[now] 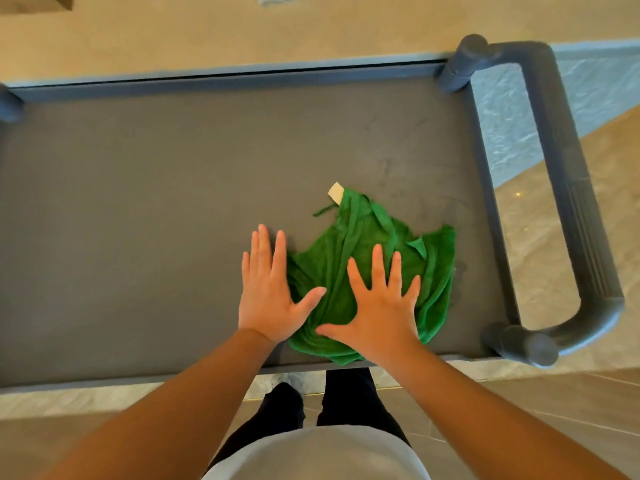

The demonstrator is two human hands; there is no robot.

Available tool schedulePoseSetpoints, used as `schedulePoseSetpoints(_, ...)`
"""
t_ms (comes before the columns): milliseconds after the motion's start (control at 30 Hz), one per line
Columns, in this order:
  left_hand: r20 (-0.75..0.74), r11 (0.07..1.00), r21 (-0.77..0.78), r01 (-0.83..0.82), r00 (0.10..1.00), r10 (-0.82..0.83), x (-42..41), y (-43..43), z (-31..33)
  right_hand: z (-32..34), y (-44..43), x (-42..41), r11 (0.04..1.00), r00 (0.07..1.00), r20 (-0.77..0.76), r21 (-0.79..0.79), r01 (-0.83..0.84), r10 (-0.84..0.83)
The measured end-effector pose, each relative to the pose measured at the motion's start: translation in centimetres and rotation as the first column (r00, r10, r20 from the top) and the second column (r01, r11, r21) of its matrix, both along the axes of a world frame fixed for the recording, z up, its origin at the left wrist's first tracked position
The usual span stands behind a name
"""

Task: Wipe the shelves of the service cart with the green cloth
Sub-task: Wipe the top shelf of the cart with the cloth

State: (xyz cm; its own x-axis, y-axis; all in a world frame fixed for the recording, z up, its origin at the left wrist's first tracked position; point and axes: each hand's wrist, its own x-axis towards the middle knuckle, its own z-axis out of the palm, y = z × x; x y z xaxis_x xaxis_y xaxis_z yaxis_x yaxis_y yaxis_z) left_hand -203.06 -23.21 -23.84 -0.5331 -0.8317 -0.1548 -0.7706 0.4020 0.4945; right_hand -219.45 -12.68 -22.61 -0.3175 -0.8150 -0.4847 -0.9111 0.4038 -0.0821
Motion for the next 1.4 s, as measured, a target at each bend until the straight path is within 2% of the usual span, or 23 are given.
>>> schedulePoseSetpoints(67, -0.01, 1.0, -0.003, 0.013, 1.0, -0.013, 0.1, 0.0, -0.1, -0.2, -1.4, 0.0, 0.999, 1.0, -0.029, -0.052, -0.008, 0.007)
schedulePoseSetpoints(233, 0.017, 0.998, -0.046, 0.037, 0.999, -0.036, 0.1, 0.3, -0.6, -0.6, -7.7, -1.2, 0.998, 0.998, -0.05, -0.047, 0.034, -0.036)
schedulePoseSetpoints(367, 0.115, 0.997, -0.068, 0.03, 0.993, -0.022, -0.2, 0.2, -0.5, -0.9, -13.6, -4.0, 0.99, 0.993, -0.074, -0.113, 0.085, -0.094)
schedulePoseSetpoints(567, 0.303, 0.999, -0.017, 0.034, 0.952, -0.027, -0.6, -0.1, -0.4, -0.7, -21.9, -10.2, 0.979, 0.984, -0.061, -0.128, 0.159, -0.168)
schedulePoseSetpoints(733, 0.357, 0.999, 0.003, 0.045, 0.933, -0.043, -0.8, -0.4, -0.4, -0.6, -23.8, -11.7, 0.97, 0.98, -0.055, -0.159, 0.182, -0.193)
schedulePoseSetpoints(867, 0.366, 0.998, -0.002, 0.058, 0.929, -0.054, -0.7, -0.4, -0.5, -0.7, -22.0, -10.9, 0.975, 0.984, -0.061, -0.158, 0.155, -0.167)
schedulePoseSetpoints(1000, 0.372, 0.998, -0.003, 0.07, 0.926, -0.064, -0.8, -0.5, -0.4, -1.1, -16.7, -8.7, 0.986, 0.991, -0.103, -0.152, 0.072, -0.089)
schedulePoseSetpoints(1100, 0.375, 0.997, -0.003, 0.071, 0.925, -0.065, -0.8, -0.5, -0.3, -0.6, -11.7, -6.7, 0.997, 0.996, -0.078, -0.067, 0.026, -0.032)
schedulePoseSetpoints(1233, 0.373, 0.997, -0.008, 0.075, 0.925, -0.067, -0.9, -0.5, -0.4, 0.8, -4.8, -4.8, 0.998, 0.999, 0.053, 0.055, -0.006, 0.003)
schedulePoseSetpoints(1400, 0.348, 0.997, -0.012, 0.073, 0.935, -0.064, -0.9, -0.5, -0.2, 1.9, 1.8, -3.1, 0.979, 0.99, 0.105, 0.187, 0.076, -0.097)
